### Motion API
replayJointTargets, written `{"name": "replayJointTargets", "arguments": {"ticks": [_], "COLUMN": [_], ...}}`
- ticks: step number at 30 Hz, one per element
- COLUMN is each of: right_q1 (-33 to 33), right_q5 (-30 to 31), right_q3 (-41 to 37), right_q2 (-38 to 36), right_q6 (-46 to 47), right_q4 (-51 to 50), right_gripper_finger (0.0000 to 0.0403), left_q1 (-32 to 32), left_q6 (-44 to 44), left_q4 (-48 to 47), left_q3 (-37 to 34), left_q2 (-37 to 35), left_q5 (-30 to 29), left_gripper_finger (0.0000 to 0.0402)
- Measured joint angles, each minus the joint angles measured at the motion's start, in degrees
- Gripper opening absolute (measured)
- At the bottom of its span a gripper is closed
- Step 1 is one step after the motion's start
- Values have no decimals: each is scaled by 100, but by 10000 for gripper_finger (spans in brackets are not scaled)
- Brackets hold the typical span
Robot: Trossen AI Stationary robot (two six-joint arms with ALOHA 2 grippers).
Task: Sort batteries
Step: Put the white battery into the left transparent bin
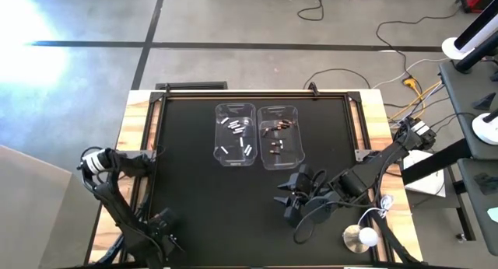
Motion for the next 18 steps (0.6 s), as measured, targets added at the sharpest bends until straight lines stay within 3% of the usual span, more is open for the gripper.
{"name": "replayJointTargets", "arguments": {"ticks": [3,11,18], "right_q1": [1,4,1], "right_q5": [-9,-168,-143], "right_q3": [0,23,728], "right_q2": [0,-128,-293], "right_q6": [40,15,-188], "right_q4": [0,-48,-973], "right_gripper_finger": [190,192,187], "left_q1": [-1,27,70], "left_q6": [51,81,104], "left_q4": [22,98,-149], "left_q3": [-16,-200,-50], "left_q2": [-2,-9,-37], "left_q5": [-24,-165,-564], "left_gripper_finger": [126,15,18]}}
